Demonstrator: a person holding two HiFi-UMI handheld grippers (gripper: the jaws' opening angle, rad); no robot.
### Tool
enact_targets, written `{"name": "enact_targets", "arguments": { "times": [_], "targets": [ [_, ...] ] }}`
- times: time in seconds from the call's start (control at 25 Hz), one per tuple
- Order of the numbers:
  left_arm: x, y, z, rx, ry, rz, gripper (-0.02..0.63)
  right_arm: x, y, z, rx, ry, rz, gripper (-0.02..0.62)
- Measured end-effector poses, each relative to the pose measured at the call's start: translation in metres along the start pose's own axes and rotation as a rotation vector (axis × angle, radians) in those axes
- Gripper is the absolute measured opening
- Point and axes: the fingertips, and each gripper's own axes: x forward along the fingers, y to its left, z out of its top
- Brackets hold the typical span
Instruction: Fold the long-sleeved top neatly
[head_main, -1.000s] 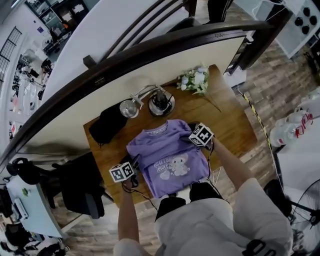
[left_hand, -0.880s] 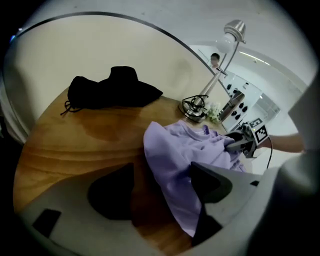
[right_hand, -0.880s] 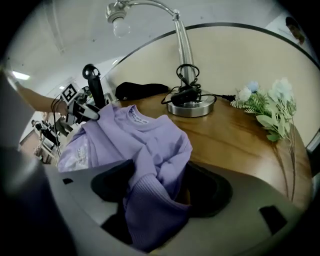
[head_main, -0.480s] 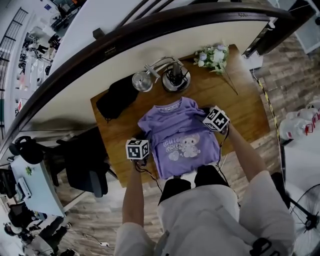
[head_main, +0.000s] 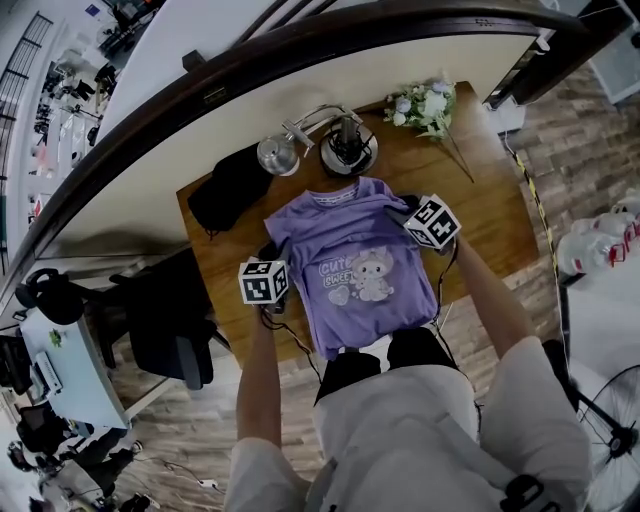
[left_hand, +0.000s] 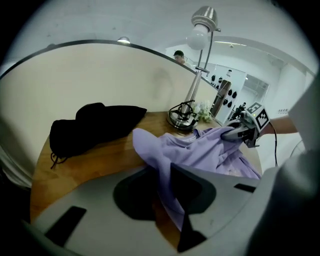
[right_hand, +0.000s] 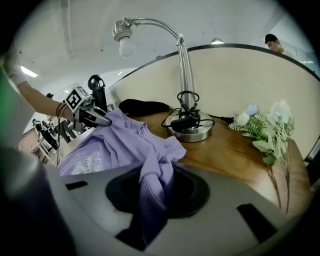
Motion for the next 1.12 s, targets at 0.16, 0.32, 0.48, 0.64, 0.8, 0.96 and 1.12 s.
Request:
{"name": "enact_targets", "arguments": {
  "times": [0.16, 0.32, 0.48, 0.64, 0.8, 0.96, 1.12],
  "targets": [
    [0.005, 0.006, 0.016, 0.02, -0.019, 0.035, 0.089, 0.001, -0.013, 0.008, 0.044, -0.006, -0.039, 0.091],
    [0.014, 0.017, 0.002, -0.019, 0.046, 0.074, 0.194, 0.007, -0.029, -0.015, 0.123, 0.079, -0.126, 0.219],
    [-0.013, 0.023, -0.009, -0.174, -0.016, 0.016, 0.219, -0.018, -0.034, -0.031, 0.243, 0.022, -0.129, 0.272],
    [-0.051, 0.019, -0.044, -0.195, -0.034, 0.029, 0.219, -0.052, -0.019, -0.051, 0.295, -0.053, -0.121, 0.284],
    [-0.084, -0.008, -0.089, -0.219, -0.046, 0.031, 0.219, -0.076, 0.016, -0.083, 0.289, -0.05, -0.091, 0.278],
    [-0.11, -0.046, -0.128, -0.255, -0.059, 0.013, 0.219, -0.094, 0.058, -0.111, 0.277, -0.045, -0.03, 0.261],
    [-0.122, -0.085, -0.167, -0.267, -0.046, 0.013, 0.219, -0.1, 0.097, -0.136, 0.232, -0.043, 0.01, 0.249]
  ]
}}
